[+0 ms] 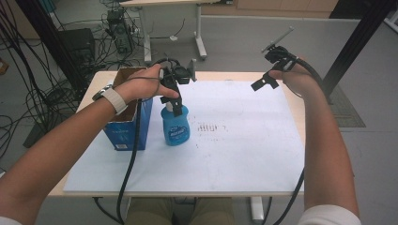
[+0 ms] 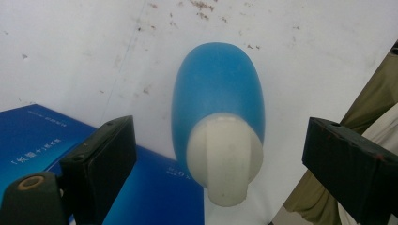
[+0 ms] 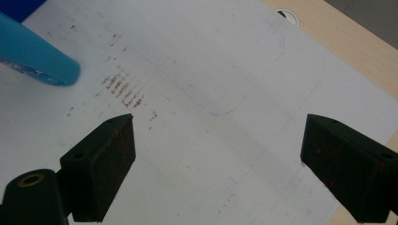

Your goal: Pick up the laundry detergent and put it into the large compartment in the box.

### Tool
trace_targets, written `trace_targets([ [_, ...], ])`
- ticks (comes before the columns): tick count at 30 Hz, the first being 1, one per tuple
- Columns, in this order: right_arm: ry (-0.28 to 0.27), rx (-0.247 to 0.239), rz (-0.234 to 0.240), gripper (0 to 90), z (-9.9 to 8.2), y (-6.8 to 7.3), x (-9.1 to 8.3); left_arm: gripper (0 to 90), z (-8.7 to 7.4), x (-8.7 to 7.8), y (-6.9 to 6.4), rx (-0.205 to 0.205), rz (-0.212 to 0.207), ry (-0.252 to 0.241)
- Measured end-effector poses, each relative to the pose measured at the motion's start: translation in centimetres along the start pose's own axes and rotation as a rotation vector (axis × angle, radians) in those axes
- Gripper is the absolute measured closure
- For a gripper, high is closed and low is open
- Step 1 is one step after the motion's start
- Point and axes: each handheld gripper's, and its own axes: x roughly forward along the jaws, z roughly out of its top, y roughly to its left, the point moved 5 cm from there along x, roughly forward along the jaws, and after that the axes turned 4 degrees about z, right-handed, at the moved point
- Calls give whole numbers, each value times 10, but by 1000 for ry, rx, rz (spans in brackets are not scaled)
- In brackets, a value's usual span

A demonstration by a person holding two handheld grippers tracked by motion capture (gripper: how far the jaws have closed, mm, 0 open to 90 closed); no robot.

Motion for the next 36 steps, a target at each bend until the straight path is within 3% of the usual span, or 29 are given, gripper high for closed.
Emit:
trace_targets([
  [36,1,-1,2,104,1,0,1,110,-2,0,2,-1,-1,-14],
])
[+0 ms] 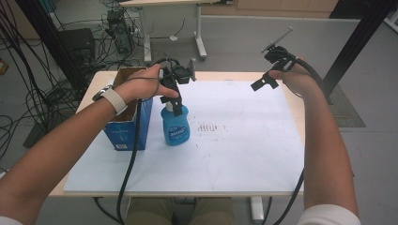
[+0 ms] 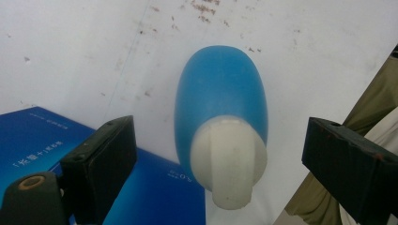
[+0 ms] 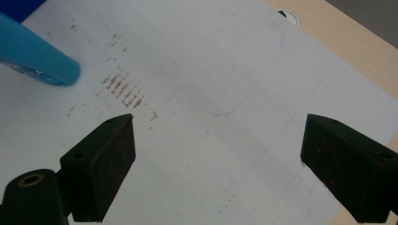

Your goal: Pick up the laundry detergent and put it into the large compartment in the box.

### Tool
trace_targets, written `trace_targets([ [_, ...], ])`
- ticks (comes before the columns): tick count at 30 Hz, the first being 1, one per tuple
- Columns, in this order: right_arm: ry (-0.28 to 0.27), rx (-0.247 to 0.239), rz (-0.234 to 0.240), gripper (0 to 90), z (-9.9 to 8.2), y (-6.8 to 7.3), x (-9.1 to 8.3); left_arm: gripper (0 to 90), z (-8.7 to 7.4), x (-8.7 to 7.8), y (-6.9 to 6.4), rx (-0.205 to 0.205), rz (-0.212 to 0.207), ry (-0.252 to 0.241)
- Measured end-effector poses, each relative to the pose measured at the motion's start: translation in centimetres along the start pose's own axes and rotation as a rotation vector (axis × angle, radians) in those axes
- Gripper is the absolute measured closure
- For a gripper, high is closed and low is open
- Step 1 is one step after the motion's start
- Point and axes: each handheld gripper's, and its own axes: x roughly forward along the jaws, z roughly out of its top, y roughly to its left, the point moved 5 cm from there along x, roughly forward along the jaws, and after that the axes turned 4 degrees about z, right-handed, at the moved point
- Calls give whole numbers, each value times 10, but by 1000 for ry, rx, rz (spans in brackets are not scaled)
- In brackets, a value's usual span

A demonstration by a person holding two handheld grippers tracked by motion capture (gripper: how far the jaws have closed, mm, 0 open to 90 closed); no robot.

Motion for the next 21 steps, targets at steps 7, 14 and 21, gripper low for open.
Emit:
trace_targets([
  [7,2,0,-1,104,0,0,0,109,-1,0,0,-5,1,-7],
  [14,2,0,-1,104,1,0,1,110,-1,0,1,-5,0,-9],
  [21,1,0,0,104,1,0,0,109,-2,0,0,-3,0,-8],
])
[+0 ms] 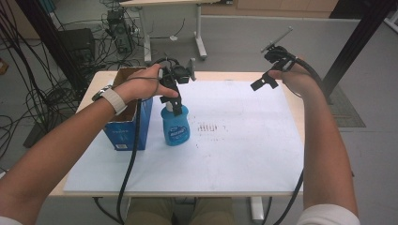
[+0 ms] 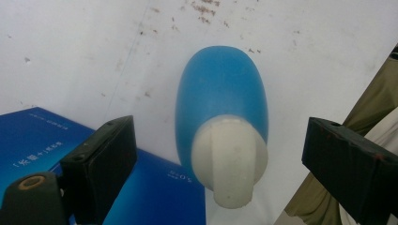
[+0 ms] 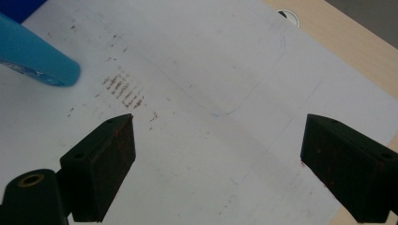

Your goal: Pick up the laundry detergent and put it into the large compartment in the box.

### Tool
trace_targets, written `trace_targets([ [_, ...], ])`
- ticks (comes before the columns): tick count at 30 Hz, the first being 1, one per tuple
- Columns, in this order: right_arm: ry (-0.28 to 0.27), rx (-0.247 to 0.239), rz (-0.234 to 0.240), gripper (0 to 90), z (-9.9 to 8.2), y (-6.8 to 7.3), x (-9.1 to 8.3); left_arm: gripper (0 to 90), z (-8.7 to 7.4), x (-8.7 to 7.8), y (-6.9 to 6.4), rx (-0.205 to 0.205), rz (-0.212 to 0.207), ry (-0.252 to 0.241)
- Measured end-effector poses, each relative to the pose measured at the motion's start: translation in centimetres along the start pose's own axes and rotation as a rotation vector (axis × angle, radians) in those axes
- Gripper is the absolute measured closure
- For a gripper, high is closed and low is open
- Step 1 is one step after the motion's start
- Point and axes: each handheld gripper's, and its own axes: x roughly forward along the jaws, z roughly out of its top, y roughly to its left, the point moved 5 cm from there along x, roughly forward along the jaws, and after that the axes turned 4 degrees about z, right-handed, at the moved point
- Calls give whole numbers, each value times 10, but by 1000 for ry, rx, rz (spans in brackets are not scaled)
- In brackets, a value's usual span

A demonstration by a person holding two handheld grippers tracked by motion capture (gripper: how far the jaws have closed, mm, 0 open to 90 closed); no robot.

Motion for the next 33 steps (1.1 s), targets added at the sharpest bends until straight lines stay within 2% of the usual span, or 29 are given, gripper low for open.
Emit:
trace_targets([
  [33,-1,2,1,104,0,-1,0,110,-2,0,0,-3,3,-10],
])
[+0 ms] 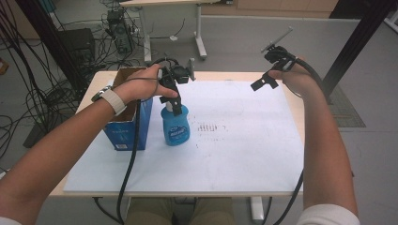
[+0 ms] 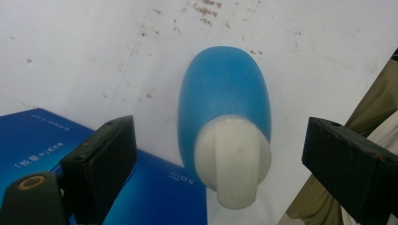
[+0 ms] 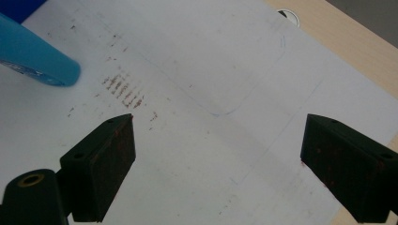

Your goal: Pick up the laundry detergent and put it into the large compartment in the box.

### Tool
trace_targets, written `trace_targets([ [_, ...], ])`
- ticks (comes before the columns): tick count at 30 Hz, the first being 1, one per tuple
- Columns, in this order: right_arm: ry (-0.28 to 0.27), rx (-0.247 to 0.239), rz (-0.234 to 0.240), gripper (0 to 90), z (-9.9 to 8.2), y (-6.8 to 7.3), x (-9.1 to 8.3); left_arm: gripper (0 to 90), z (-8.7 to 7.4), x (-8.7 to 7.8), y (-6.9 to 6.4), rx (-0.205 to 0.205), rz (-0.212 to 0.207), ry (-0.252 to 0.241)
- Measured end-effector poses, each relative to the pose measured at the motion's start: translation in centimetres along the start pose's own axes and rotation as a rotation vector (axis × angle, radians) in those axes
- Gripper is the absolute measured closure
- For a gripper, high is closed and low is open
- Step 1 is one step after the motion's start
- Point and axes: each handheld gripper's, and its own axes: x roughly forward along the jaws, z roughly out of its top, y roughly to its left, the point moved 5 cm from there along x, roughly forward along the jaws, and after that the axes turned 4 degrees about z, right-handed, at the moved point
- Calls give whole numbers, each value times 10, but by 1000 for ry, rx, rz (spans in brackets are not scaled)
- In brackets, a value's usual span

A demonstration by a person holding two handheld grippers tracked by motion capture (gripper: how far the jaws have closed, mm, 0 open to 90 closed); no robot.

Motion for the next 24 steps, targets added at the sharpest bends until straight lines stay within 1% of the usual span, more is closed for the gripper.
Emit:
trace_targets([
  [8,0,-1,0,104,0,0,0,110,0,0,-1,-1,4,0],
  [10,0,0,0,104,0,0,0,109,1,0,0,9,0,2],
  [12,0,2,-1,103,0,0,0,110,1,1,-1,3,-1,-2],
  [15,-1,2,0,103,0,-1,-1,110,1,1,-1,7,2,3],
  [21,0,1,-1,102,-1,-1,-1,110,1,1,-1,11,3,-3],
  [24,-2,1,-1,102,-1,-1,-1,110,1,2,-1,7,3,-6],
])
